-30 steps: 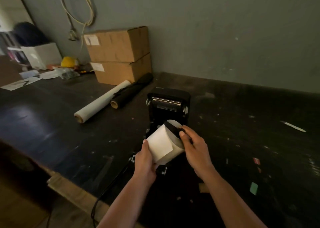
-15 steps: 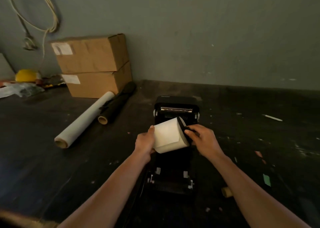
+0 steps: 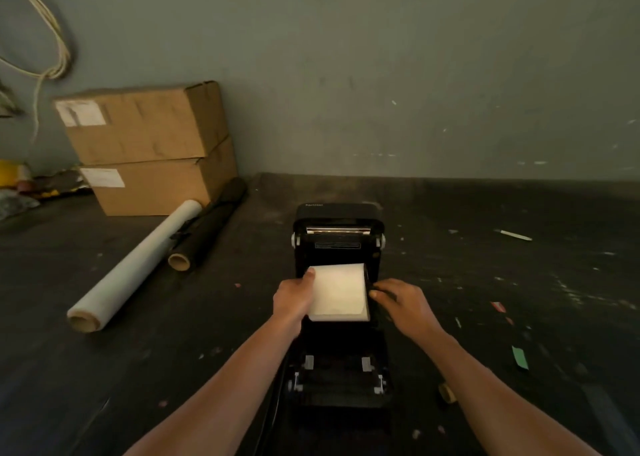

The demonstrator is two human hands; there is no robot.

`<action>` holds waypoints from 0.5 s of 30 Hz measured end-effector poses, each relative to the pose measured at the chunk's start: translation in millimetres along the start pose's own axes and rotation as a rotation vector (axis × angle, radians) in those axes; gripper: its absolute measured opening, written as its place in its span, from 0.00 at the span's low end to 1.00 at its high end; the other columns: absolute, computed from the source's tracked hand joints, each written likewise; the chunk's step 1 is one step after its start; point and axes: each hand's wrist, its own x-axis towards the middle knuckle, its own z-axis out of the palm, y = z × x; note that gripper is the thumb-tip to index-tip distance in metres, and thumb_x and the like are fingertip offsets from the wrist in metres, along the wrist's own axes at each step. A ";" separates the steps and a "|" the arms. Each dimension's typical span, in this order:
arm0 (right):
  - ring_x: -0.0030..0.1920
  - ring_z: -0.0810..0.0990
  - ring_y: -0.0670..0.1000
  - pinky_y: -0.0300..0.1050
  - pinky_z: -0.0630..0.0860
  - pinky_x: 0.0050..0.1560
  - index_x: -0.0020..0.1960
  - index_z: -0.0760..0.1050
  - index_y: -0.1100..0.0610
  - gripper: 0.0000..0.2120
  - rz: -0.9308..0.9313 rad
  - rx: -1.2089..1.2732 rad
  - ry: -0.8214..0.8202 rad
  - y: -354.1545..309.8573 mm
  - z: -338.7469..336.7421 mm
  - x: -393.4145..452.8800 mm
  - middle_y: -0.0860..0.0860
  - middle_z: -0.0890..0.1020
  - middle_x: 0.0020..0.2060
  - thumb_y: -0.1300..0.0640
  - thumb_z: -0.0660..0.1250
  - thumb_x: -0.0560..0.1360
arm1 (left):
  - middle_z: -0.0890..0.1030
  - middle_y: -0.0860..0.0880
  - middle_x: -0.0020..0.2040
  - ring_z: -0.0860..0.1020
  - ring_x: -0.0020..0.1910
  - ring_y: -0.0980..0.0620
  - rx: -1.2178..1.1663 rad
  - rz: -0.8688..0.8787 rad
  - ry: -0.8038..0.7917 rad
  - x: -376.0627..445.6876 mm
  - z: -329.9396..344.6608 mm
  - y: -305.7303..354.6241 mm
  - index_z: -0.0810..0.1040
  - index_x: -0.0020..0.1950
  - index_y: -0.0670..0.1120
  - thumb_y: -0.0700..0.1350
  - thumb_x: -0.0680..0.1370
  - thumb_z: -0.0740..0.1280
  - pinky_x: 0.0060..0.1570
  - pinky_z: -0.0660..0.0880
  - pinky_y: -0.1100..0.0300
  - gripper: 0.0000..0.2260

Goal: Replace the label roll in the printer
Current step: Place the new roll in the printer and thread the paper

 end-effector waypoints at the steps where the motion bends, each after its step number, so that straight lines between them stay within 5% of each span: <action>1: 0.47 0.77 0.41 0.24 0.68 0.45 0.58 0.80 0.60 0.11 -0.001 0.003 -0.007 1.7 1.5 0.5 0.54 0.82 0.54 0.59 0.66 0.77 | 0.75 0.48 0.50 0.73 0.48 0.50 0.013 0.001 0.015 0.6 1.2 -4.0 0.75 0.64 0.42 0.59 0.78 0.61 0.47 0.68 0.55 0.24; 8: 0.52 0.78 0.44 0.27 0.68 0.52 0.58 0.80 0.60 0.11 -0.034 -0.015 -0.045 12.8 19.6 0.3 0.54 0.83 0.54 0.59 0.67 0.77 | 0.77 0.43 0.61 0.75 0.59 0.43 0.088 -0.003 0.064 1.3 0.0 -21.8 0.75 0.65 0.41 0.58 0.79 0.60 0.54 0.70 0.53 0.24; 15: 0.56 0.79 0.50 0.39 0.72 0.59 0.58 0.80 0.60 0.11 -0.038 -0.059 -0.089 29.8 33.8 -7.9 0.55 0.83 0.55 0.60 0.68 0.76 | 0.74 0.54 0.42 0.72 0.44 0.54 0.213 0.083 0.073 -3.6 4.5 -35.5 0.79 0.59 0.45 0.59 0.80 0.58 0.47 0.68 0.57 0.21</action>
